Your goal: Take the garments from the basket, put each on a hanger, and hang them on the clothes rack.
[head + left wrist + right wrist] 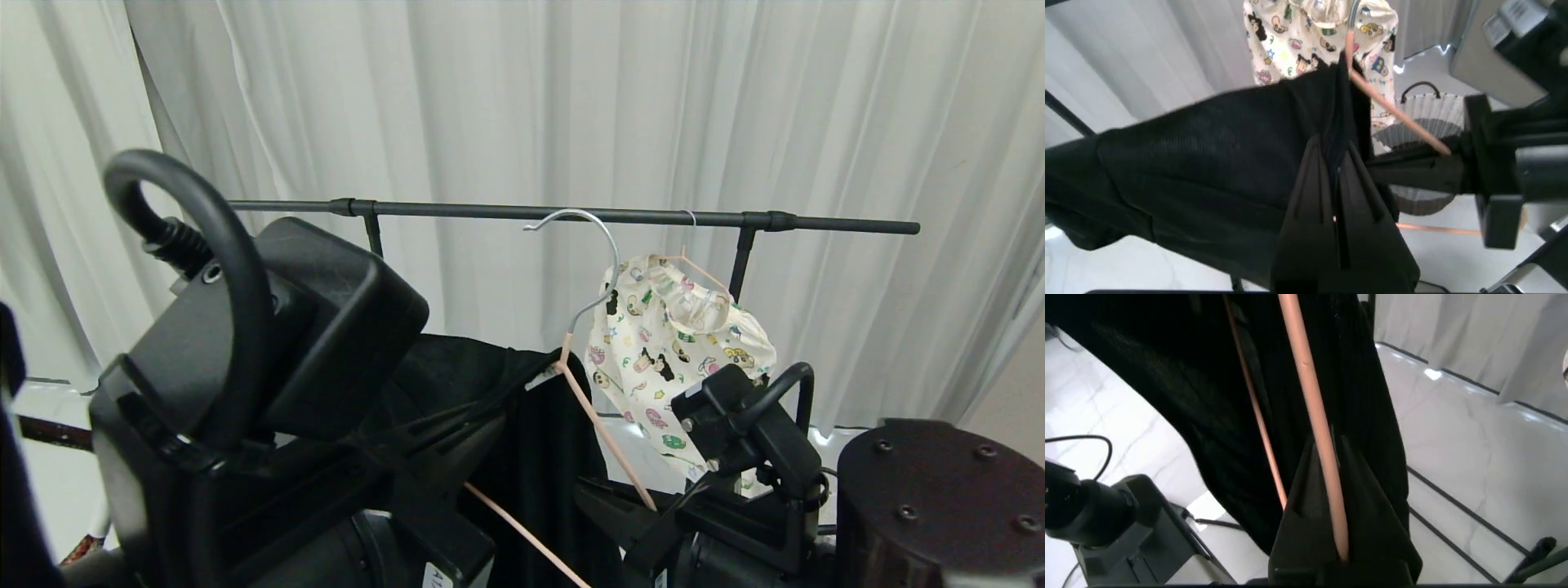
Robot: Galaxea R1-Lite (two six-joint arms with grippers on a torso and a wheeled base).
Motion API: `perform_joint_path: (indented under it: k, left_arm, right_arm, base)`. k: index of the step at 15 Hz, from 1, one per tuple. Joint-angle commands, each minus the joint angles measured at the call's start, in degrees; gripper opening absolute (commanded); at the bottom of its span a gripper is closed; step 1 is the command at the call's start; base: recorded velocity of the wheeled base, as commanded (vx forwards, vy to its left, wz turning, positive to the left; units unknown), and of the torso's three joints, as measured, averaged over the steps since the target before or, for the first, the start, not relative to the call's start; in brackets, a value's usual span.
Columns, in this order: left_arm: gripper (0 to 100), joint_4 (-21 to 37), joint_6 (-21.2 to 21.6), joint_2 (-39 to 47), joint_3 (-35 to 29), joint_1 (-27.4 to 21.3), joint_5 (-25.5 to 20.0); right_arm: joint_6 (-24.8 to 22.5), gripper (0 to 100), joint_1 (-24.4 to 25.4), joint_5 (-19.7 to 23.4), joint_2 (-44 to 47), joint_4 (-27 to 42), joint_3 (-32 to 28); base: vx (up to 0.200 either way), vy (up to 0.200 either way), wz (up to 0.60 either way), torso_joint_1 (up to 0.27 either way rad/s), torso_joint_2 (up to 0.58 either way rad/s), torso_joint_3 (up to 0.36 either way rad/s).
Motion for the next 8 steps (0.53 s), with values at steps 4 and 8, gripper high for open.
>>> perform_joint_path:
  k: [4,8]
  left_arm:
    - [100,0.01,0.93,0.05,0.99,-0.02,0.03]
    - [100,-0.08,0.93,-0.04,0.73,-0.28,-0.06]
  right_arm:
    - [-0.16,0,-0.38,-0.01,-3.23,-0.20,2.60]
    - [-0.34,0,-0.38,-0.01,-3.76,-0.99,3.21]
  base:
    - [0.000,0.000,0.00,0.000,0.00,0.000]
    - [0.000,0.000,0.00,0.000,0.00,0.000]
